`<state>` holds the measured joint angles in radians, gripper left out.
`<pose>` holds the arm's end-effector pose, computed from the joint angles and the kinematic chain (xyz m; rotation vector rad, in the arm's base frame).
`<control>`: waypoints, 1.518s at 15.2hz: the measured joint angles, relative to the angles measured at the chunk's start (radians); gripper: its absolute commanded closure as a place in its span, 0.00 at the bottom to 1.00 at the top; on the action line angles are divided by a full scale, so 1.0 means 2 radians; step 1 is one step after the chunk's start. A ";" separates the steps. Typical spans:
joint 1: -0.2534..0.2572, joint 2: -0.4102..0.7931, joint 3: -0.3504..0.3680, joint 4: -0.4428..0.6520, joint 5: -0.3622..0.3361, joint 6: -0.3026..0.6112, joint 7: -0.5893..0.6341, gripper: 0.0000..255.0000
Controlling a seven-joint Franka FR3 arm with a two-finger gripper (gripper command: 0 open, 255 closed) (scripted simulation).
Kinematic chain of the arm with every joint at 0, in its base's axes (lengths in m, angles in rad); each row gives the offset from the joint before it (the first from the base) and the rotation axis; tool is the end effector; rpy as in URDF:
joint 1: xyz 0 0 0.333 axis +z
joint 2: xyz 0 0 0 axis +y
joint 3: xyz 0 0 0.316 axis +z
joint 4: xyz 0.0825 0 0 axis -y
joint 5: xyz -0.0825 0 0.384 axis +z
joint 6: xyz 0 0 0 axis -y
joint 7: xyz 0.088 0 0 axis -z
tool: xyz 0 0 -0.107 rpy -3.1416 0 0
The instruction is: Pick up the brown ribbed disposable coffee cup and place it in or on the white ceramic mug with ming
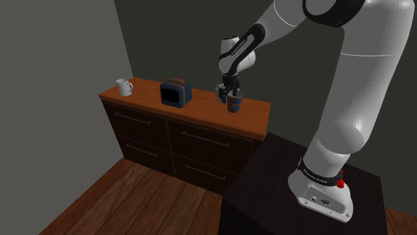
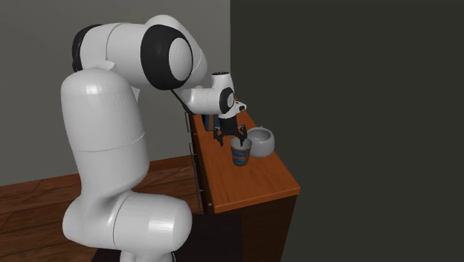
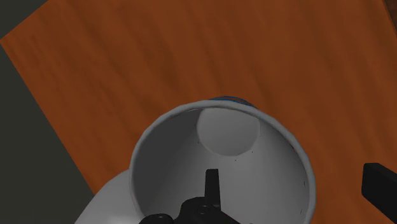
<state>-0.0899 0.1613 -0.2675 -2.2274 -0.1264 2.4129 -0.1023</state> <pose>0.5112 -0.1909 0.3062 3.0013 -0.2375 -0.0028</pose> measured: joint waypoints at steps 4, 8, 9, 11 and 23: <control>0.000 0.000 0.000 0.000 0.000 0.000 0.000 1.00; 0.000 0.000 0.000 0.000 0.000 0.000 0.000 1.00; 0.000 -0.001 0.000 0.000 0.000 0.000 0.000 1.00; 0.000 -0.003 0.000 0.000 -0.001 -0.003 0.000 1.00; 0.003 -0.052 -0.001 0.025 -0.009 -0.076 0.000 1.00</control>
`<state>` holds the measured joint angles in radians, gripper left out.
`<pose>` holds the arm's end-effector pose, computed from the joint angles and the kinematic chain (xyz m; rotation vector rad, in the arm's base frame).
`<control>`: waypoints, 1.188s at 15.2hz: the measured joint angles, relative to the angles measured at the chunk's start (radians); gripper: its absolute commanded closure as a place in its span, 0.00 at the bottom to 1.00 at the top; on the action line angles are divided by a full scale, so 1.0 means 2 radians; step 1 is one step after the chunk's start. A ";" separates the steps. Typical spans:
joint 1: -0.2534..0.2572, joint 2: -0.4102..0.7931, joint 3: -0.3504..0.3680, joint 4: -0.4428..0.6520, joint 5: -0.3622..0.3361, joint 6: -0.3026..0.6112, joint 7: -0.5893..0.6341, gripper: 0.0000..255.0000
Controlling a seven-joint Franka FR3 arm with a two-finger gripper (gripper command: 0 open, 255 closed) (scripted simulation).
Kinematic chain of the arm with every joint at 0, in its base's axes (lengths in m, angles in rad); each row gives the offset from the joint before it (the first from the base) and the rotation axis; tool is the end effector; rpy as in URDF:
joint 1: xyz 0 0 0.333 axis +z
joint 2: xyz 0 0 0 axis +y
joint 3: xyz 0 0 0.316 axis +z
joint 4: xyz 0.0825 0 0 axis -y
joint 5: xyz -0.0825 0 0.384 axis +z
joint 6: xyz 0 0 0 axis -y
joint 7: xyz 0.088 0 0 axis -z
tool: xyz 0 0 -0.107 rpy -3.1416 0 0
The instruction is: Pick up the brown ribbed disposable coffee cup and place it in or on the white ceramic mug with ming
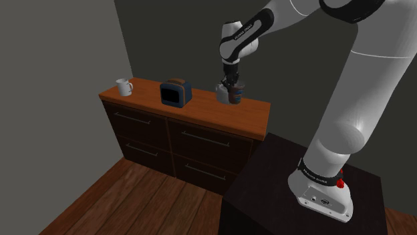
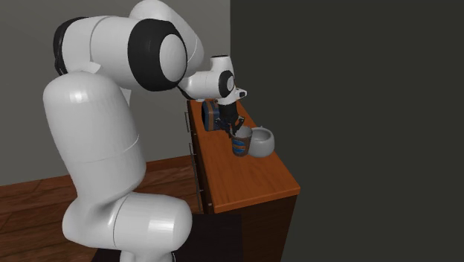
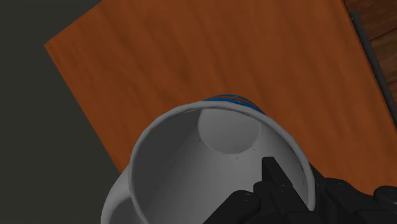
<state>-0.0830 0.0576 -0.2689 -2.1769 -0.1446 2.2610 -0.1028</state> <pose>0.5103 -0.1906 0.3689 3.0012 -0.2374 -0.0026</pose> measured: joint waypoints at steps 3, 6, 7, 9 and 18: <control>0.001 -0.010 0.000 0.010 -0.001 -0.020 0.000 1.00; 0.002 -0.019 0.001 0.022 -0.002 -0.040 -0.001 1.00; 0.002 -0.023 0.001 0.023 -0.003 -0.046 -0.002 1.00; 0.001 -0.027 0.001 0.034 -0.002 -0.060 -0.004 1.00; 0.004 -0.047 0.003 0.071 -0.004 -0.117 -0.006 1.00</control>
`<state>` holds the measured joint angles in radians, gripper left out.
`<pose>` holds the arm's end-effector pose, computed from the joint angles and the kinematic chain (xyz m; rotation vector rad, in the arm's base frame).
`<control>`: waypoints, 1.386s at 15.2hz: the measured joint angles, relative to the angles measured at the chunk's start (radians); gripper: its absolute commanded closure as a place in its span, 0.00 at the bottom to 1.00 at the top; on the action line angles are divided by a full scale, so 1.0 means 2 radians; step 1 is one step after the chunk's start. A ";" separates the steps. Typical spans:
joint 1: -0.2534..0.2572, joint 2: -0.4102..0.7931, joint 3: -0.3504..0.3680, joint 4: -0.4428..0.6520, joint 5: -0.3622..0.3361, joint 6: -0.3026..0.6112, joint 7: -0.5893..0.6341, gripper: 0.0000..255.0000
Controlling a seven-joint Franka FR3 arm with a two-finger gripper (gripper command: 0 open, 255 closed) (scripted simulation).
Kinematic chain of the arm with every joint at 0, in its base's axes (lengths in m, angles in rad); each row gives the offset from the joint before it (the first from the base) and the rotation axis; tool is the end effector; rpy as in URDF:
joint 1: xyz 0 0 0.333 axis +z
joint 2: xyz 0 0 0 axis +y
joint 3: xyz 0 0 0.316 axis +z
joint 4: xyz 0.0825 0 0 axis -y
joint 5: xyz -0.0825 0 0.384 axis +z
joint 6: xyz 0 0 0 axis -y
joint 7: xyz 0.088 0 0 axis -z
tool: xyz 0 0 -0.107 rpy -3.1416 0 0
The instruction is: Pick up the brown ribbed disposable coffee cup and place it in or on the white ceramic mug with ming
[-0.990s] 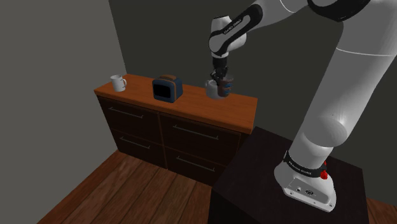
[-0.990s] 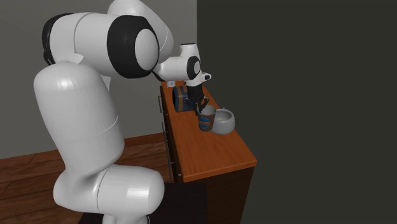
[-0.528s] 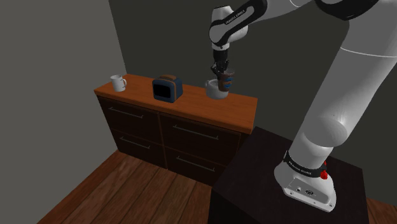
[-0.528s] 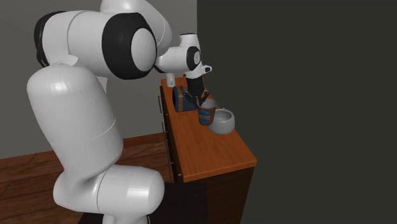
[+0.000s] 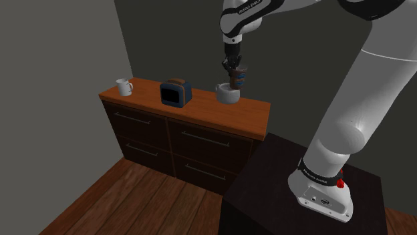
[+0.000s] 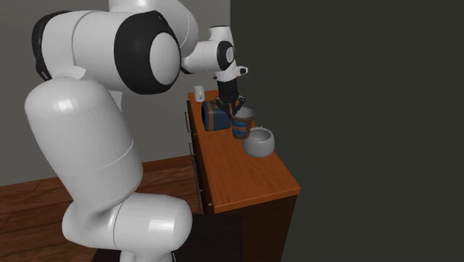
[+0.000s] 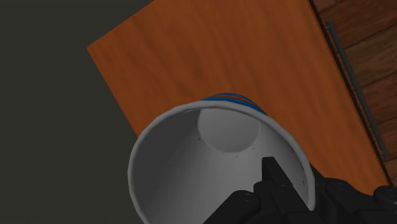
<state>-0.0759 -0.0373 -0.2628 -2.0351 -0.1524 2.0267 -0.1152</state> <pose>0.5116 -0.1907 0.4633 3.0011 -0.2378 -0.0025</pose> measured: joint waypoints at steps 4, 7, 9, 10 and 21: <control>-0.003 0.021 -0.004 0.042 0.008 -0.021 -0.013 1.00; -0.012 0.071 -0.011 0.114 0.025 -0.041 -0.036 1.00; -0.020 0.111 -0.014 0.174 0.038 -0.063 -0.052 1.00; -0.025 0.131 -0.015 0.203 0.045 -0.071 -0.059 1.00; -0.060 0.253 -0.016 0.356 0.081 -0.104 -0.093 1.00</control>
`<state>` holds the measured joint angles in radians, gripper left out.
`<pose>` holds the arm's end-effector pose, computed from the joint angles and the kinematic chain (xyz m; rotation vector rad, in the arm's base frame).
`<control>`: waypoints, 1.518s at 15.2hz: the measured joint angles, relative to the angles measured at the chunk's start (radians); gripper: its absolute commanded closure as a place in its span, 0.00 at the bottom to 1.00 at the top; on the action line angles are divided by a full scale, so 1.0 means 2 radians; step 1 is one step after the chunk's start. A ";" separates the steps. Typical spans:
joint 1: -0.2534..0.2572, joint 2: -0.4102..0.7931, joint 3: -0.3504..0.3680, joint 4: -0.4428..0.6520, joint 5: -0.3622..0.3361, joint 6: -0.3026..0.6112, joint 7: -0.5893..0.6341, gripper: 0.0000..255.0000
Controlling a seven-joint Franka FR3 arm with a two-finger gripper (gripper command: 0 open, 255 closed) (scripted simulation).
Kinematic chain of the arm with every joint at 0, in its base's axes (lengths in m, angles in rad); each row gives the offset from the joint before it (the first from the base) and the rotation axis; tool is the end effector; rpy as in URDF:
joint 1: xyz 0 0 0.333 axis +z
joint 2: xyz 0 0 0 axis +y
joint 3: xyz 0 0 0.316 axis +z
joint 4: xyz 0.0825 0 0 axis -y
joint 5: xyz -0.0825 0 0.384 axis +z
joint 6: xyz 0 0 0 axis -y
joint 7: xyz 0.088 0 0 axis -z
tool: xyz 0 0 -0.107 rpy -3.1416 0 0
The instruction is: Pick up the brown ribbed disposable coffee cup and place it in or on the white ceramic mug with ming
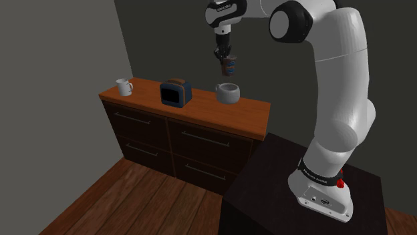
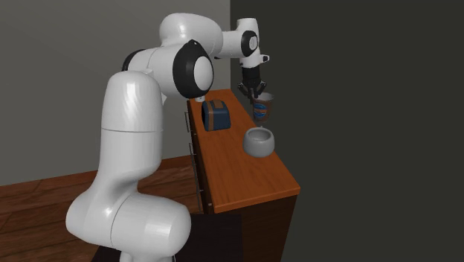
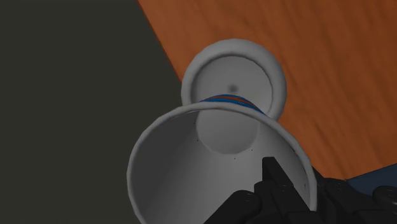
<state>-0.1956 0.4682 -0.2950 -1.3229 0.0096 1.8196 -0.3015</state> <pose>0.6339 -0.2917 0.4808 3.0016 -0.2376 -0.0040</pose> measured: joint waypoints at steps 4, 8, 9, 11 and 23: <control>0.000 0.004 0.001 -0.022 0.001 0.026 0.001 1.00; 0.001 0.007 0.001 -0.045 0.001 0.051 0.003 1.00; 0.001 0.008 0.002 -0.050 0.001 0.058 0.003 1.00; 0.001 0.012 0.002 -0.058 0.002 0.069 0.003 1.00; 0.002 0.014 0.003 -0.074 0.003 0.088 0.005 0.00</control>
<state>-0.1913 0.4968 -0.2894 -1.4709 0.0149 1.9952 -0.2921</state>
